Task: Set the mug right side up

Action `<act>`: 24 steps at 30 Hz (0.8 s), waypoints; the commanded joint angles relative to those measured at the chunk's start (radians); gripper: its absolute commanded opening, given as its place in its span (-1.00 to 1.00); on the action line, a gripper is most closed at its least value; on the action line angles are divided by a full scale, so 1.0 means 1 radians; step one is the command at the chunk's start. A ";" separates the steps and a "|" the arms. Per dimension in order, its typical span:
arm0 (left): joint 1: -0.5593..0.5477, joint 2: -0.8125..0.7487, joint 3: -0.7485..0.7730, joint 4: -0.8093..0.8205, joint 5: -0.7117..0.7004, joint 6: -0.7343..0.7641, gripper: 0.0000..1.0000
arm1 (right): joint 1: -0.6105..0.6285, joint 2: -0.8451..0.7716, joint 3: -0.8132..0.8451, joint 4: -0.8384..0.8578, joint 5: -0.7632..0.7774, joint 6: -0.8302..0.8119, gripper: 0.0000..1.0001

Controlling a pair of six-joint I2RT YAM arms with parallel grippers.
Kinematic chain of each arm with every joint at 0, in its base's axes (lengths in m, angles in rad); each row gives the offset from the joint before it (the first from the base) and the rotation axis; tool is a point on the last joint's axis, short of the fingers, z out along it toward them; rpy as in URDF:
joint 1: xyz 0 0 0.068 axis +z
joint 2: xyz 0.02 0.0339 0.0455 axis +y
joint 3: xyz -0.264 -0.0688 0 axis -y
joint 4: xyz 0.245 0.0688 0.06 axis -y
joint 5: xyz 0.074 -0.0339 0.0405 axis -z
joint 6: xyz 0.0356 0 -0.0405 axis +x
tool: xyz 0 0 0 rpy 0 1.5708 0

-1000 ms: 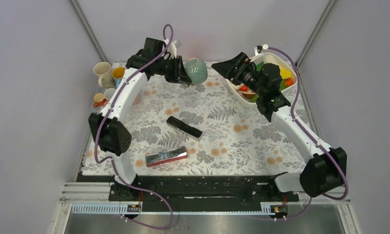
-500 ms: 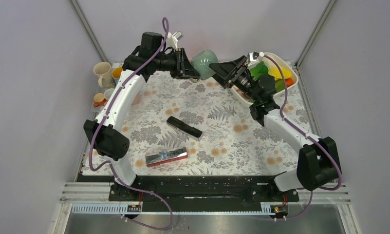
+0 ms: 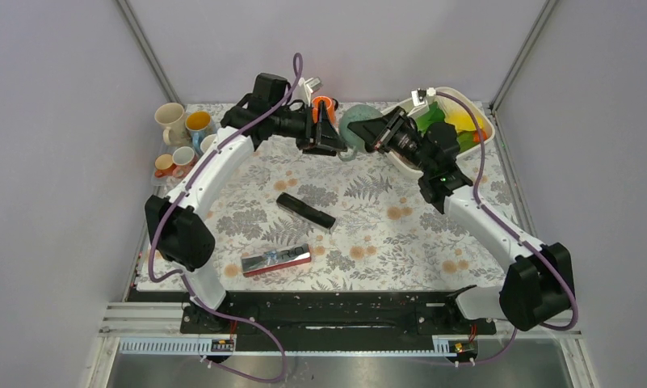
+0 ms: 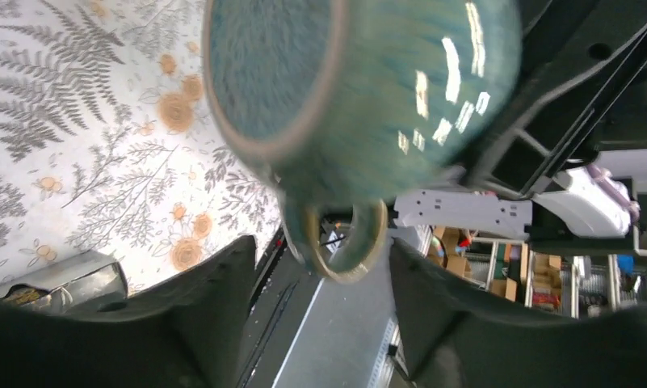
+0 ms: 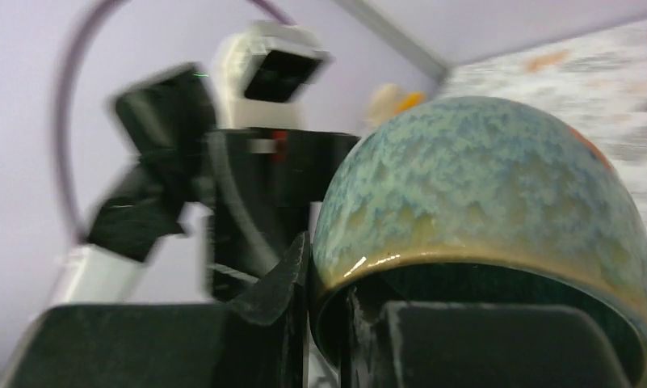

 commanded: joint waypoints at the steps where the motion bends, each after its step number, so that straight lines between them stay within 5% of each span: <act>1: 0.035 -0.084 0.032 -0.110 -0.104 0.303 0.51 | -0.019 -0.097 0.149 -0.402 0.106 -0.481 -1.00; 5: 0.058 -0.080 0.171 -0.265 -0.292 0.521 0.84 | 0.056 -0.108 0.250 -0.815 0.167 -1.001 -1.00; 11: 0.007 -0.031 0.416 -0.392 -0.428 0.670 0.97 | 0.342 -0.153 0.175 -1.009 0.340 -1.801 -1.00; 19: -0.159 -0.014 0.464 -0.503 -0.446 0.803 0.98 | 0.526 -0.114 0.236 -1.160 0.656 -2.182 -1.00; 24: -0.280 -0.018 0.440 -0.556 -0.535 0.901 0.98 | 0.560 -0.056 0.309 -1.225 0.748 -2.200 -1.00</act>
